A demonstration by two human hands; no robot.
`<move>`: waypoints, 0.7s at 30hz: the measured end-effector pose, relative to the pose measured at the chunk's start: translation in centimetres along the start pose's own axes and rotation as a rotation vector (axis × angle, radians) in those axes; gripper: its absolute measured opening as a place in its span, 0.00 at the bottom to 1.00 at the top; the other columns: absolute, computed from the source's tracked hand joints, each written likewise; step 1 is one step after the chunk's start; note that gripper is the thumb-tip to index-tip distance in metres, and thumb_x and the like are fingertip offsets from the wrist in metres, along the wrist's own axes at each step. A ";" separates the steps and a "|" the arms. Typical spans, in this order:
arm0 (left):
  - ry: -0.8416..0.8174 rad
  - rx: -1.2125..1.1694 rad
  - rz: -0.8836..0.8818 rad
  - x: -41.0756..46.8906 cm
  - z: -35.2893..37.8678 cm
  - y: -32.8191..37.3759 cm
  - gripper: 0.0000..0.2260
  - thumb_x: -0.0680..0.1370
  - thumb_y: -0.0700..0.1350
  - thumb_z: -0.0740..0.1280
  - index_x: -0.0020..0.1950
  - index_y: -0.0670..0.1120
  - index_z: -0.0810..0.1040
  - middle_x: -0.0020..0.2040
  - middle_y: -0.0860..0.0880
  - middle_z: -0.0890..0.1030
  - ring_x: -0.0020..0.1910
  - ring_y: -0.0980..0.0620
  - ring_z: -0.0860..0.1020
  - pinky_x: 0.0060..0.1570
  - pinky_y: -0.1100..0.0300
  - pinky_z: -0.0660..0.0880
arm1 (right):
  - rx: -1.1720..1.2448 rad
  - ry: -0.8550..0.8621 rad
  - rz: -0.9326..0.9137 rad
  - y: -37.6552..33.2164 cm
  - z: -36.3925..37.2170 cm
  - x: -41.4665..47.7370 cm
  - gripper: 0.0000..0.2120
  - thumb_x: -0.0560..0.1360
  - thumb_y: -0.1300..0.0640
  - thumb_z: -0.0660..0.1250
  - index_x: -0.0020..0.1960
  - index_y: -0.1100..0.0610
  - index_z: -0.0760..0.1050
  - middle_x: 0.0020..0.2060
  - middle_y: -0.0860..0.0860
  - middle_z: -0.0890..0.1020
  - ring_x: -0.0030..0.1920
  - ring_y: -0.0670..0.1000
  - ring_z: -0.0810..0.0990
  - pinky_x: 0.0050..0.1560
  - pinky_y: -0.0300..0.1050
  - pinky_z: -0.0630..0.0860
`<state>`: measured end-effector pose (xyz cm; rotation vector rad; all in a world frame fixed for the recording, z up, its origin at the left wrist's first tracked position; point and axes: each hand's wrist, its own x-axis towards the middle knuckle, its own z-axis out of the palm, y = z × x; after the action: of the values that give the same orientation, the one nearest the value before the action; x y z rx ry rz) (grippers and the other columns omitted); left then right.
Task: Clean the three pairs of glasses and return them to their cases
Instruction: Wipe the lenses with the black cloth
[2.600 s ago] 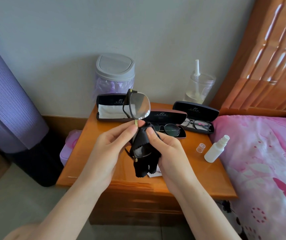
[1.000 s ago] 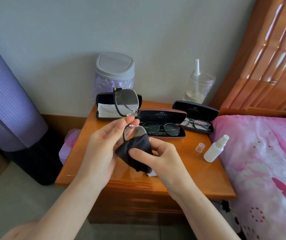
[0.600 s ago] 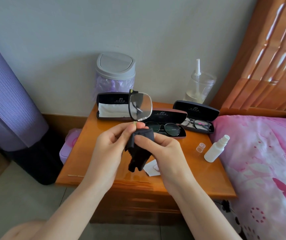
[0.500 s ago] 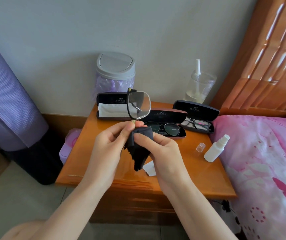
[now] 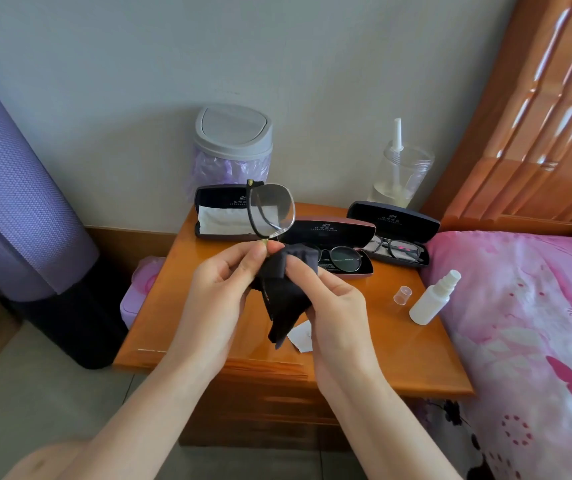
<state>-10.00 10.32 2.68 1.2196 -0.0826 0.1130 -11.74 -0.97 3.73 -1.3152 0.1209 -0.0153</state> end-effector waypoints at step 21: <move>0.103 -0.204 -0.070 0.7 -0.1 0.0 0.12 0.72 0.48 0.62 0.49 0.46 0.80 0.44 0.53 0.86 0.49 0.59 0.83 0.43 0.70 0.77 | -0.109 -0.124 0.115 0.8 -1.2 -0.2 0.11 0.75 0.56 0.67 0.54 0.61 0.81 0.47 0.59 0.84 0.39 0.39 0.83 0.31 0.26 0.74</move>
<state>-9.35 10.47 2.76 1.0098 0.0374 0.1033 -12.09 -1.96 2.66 -1.4122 0.0924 0.1731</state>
